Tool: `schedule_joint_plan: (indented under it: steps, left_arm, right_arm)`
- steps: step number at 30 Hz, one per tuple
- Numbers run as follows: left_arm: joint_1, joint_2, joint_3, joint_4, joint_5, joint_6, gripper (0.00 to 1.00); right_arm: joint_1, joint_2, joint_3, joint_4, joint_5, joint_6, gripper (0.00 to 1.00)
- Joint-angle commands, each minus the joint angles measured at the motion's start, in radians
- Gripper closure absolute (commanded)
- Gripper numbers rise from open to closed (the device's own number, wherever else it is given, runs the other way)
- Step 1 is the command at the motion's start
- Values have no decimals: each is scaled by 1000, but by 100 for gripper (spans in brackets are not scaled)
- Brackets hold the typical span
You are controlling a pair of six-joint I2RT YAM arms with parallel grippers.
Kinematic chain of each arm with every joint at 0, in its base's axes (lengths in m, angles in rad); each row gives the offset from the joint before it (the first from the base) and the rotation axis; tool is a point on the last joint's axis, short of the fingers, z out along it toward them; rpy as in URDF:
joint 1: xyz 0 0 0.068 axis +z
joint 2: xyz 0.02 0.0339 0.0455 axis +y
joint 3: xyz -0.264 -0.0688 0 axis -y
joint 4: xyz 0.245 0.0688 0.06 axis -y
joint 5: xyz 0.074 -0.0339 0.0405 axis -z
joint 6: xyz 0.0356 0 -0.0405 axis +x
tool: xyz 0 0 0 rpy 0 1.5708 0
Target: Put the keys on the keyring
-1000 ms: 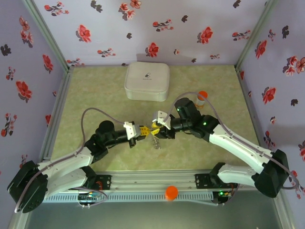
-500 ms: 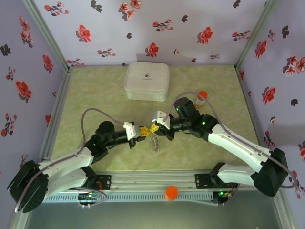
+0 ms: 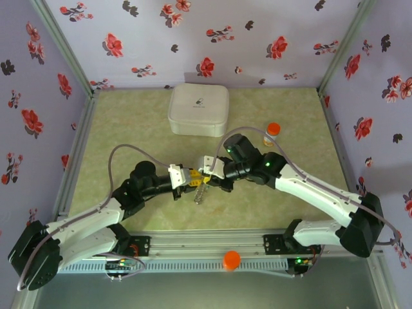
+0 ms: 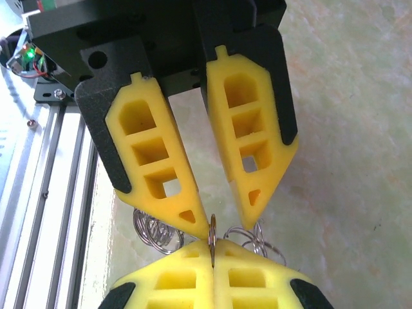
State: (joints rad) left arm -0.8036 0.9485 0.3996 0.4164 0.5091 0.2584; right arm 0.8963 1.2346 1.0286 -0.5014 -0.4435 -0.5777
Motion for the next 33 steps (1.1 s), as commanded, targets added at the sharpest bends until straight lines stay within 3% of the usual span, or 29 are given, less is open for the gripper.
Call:
schedule_joint_plan:
  steps: [1, 5, 11, 13, 15, 17, 27, 33]
  left_arm:
    - [-7, -9, 41, -71, -4, 40, 78]
    - [-7, -3, 54, -96, 11, 48, 82]
    - [-6, 13, 64, -86, 49, 48, 99]
    - [-7, 15, 61, -77, 54, 44, 100]
    - [-6, 15, 54, -57, 55, 39, 100]
    - [-6, 14, 38, -30, 55, 33, 100]
    - [-6, 11, -19, 79, 31, 10, 100]
    - [-6, 8, -25, 78, 26, 12, 100]
  right_arm:
    - [21, 2, 49, -10, 15, -31, 100]
    - [31, 5, 53, -8, 16, -35, 100]
    - [35, -5, 35, 27, 16, -27, 100]
    - [35, -14, 16, 47, 22, -19, 100]
    - [35, -27, -7, 64, 38, -6, 81]
    - [27, -53, -40, 80, 43, 3, 71]
    - [-13, -85, -128, 113, 27, 92, 68]
    - [-13, -97, -137, 119, 52, 92, 77]
